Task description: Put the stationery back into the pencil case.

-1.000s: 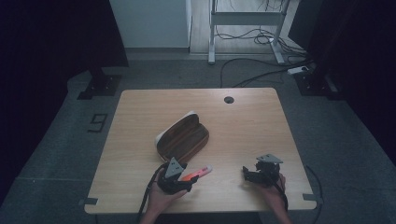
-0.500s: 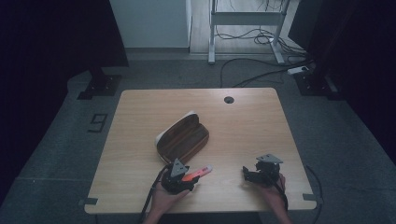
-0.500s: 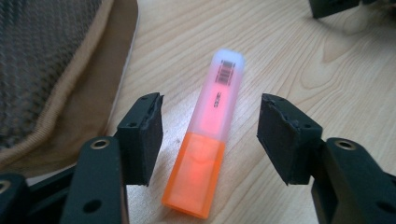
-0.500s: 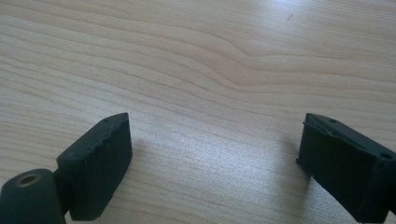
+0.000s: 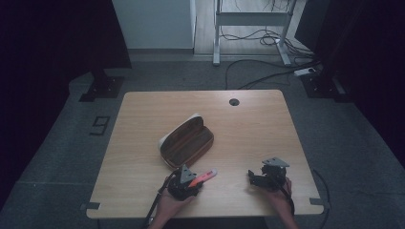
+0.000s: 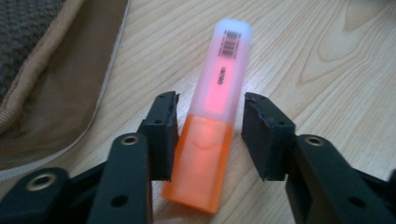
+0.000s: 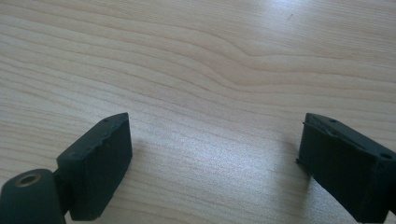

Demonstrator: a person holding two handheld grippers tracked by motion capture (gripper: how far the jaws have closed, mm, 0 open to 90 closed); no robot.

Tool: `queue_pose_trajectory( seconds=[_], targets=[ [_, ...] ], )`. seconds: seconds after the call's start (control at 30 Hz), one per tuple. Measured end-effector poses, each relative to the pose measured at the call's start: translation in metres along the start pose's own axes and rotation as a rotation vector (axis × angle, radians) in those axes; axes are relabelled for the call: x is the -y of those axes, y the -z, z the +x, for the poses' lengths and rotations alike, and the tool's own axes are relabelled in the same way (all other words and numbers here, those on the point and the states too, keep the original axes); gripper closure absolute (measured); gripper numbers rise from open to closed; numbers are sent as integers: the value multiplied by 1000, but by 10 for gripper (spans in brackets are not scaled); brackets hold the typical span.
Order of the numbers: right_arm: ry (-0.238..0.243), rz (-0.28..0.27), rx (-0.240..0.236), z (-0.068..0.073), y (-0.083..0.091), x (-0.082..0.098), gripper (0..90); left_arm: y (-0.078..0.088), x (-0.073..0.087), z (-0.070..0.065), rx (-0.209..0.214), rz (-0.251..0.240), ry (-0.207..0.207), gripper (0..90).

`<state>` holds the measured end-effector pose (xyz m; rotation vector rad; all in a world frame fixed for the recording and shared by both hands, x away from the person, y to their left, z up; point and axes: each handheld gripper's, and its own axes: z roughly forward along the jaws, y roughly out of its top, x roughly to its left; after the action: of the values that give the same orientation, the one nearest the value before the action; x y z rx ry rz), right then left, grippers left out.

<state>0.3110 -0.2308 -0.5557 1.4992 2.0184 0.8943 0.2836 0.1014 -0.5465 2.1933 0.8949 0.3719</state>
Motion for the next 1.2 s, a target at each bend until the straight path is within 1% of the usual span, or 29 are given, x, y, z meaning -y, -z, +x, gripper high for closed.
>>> queue_pose_trajectory(
  seconds=[0.1,0.13,0.33,0.43,0.6,0.67,0.7,0.77,0.93,1.07,1.2],
  targets=[
    [0,0,0,0,0,0,92,0,0,0,1,-5,-7,636],
    [0,0,0,0,0,0,92,0,1,-1,0,-7,-9,669],
    [0,0,0,0,0,0,93,1,1,-1,3,-11,-22,674],
    [0,0,0,0,0,0,92,4,0,0,9,-25,-17,675],
    [0,0,0,0,0,0,93,15,-4,5,20,-72,1,675],
    [0,0,0,0,0,0,93,22,-8,8,28,-103,17,675],
    [0,0,0,0,0,0,93,22,-8,8,28,-103,17,675],
    [0,0,0,0,0,0,93,26,-10,9,31,-116,20,675],
    [-1,1,0,0,0,0,93,29,-17,11,30,-126,11,676],
    [0,0,0,0,0,0,92,34,-25,13,22,-138,3,675],
    [0,0,0,0,0,0,93,39,-35,19,10,-146,-1,675]
  ],
)
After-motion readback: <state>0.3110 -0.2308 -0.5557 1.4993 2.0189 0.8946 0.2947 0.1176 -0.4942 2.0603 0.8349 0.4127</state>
